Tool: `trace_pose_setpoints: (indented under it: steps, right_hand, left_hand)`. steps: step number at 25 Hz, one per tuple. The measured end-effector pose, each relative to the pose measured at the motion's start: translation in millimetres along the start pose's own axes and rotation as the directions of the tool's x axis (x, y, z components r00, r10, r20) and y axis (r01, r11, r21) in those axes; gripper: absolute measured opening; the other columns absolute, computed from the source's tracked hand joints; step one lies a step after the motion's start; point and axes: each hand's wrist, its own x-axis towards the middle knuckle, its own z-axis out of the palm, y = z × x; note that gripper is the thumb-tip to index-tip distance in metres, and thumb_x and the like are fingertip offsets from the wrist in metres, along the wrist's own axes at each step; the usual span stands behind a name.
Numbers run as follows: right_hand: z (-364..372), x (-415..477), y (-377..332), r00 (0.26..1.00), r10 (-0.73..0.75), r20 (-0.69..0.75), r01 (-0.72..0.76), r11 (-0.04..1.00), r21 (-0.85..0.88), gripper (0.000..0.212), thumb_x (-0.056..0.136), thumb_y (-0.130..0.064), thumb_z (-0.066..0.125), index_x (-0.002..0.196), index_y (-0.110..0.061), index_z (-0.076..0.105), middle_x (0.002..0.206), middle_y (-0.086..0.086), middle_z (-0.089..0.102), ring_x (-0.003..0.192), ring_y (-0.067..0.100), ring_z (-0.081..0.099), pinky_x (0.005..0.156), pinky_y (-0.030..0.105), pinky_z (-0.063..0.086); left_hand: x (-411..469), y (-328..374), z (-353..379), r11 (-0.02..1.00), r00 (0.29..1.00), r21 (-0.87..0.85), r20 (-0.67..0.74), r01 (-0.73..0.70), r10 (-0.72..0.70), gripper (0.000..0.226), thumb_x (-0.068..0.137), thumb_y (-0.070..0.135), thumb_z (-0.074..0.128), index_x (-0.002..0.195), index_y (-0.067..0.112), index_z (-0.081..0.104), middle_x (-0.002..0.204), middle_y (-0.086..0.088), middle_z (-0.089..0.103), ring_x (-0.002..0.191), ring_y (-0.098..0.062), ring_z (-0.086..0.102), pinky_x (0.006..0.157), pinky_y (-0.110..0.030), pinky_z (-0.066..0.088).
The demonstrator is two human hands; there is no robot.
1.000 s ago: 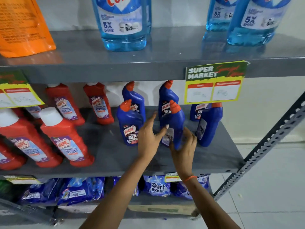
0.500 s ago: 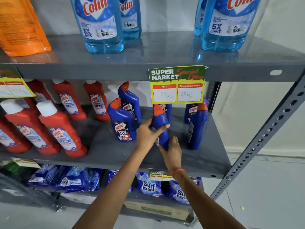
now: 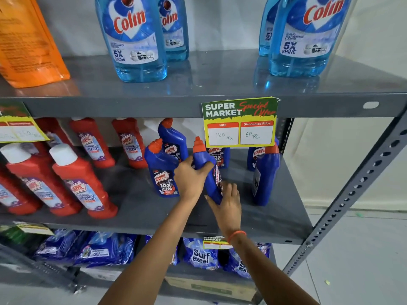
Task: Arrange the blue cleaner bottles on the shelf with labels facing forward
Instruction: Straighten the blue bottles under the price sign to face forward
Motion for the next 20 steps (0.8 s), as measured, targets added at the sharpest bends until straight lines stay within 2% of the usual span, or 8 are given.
trace_pose_setpoints:
  steps: [2,4,7,11,14,17,20]
  right_hand:
    - [-3,3,1,0.999,0.012,0.034,-0.015,0.996,0.091,0.065,0.073,-0.039,0.073,0.121,-0.005,0.046,0.121,0.015,0.051,0.112,0.028,0.050,0.090,0.036,0.050]
    - [-10,11,5,0.994,0.021,0.105,-0.039,0.983,0.181,0.071,0.068,-0.042,0.077,0.124,-0.012,0.045,0.122,0.008,0.051,0.112,0.020,0.050,0.093,0.029,0.046]
    - [-21,26,18,0.962,0.097,0.254,-0.164,0.952,0.259,0.084,0.059,-0.036,0.085,0.129,-0.016,0.043,0.124,0.004,0.054,0.113,0.017,0.052,0.096,0.032,0.048]
    - [-27,35,27,0.929,0.109,0.353,-0.241,0.902,0.357,0.083,0.060,-0.023,0.086,0.130,-0.017,0.042,0.125,0.008,0.060,0.109,0.019,0.059,0.094,0.037,0.053]
    - [-26,35,28,0.935,0.157,0.318,-0.269,0.898,0.347,0.074,0.062,-0.021,0.085,0.124,-0.014,0.046,0.119,0.011,0.063,0.101,0.020,0.062,0.085,0.033,0.055]
    - [-19,32,29,0.952,0.197,0.237,-0.266,0.913,0.310,0.065,0.064,-0.020,0.083,0.118,-0.013,0.048,0.115,0.012,0.063,0.102,0.024,0.061,0.087,0.041,0.055]
    - [-15,28,28,0.958,0.213,0.194,-0.263,0.921,0.288,0.058,0.070,-0.014,0.077,0.120,-0.012,0.047,0.117,0.013,0.060,0.104,0.023,0.058,0.090,0.037,0.051]
  left_hand:
    - [4,-2,-1,0.999,0.999,-0.037,0.025,-0.036,0.037,0.019,0.069,0.020,0.074,0.077,0.005,0.066,0.072,-0.012,0.071,0.060,-0.022,0.059,0.055,-0.027,0.044]
    - [12,-6,-5,0.994,0.996,-0.102,0.067,-0.045,0.052,0.016,0.071,0.015,0.073,0.081,0.004,0.066,0.077,-0.012,0.071,0.061,-0.018,0.061,0.059,-0.027,0.048]
    - [29,-10,-14,0.967,0.967,-0.254,0.244,-0.009,0.072,0.017,0.075,0.007,0.070,0.091,0.010,0.067,0.085,-0.008,0.072,0.069,-0.007,0.065,0.067,-0.027,0.053]
    - [36,0,-19,0.964,0.877,-0.264,0.459,-0.016,0.140,0.027,0.078,0.002,0.066,0.098,0.020,0.062,0.085,0.011,0.068,0.074,0.001,0.066,0.071,-0.021,0.056]
    - [41,4,-14,0.968,0.818,-0.248,0.547,-0.046,0.179,0.033,0.079,-0.002,0.062,0.109,0.013,0.060,0.090,0.013,0.066,0.076,0.008,0.065,0.066,-0.010,0.054]
    - [46,5,-10,0.972,0.766,-0.221,0.612,-0.078,0.200,0.036,0.080,-0.004,0.058,0.110,0.016,0.058,0.092,0.016,0.065,0.078,0.012,0.064,0.065,-0.007,0.051]
    - [48,0,-9,0.976,0.754,-0.199,0.627,-0.090,0.197,0.038,0.080,-0.004,0.056,0.111,0.018,0.057,0.098,0.012,0.064,0.081,0.014,0.062,0.069,-0.007,0.050]
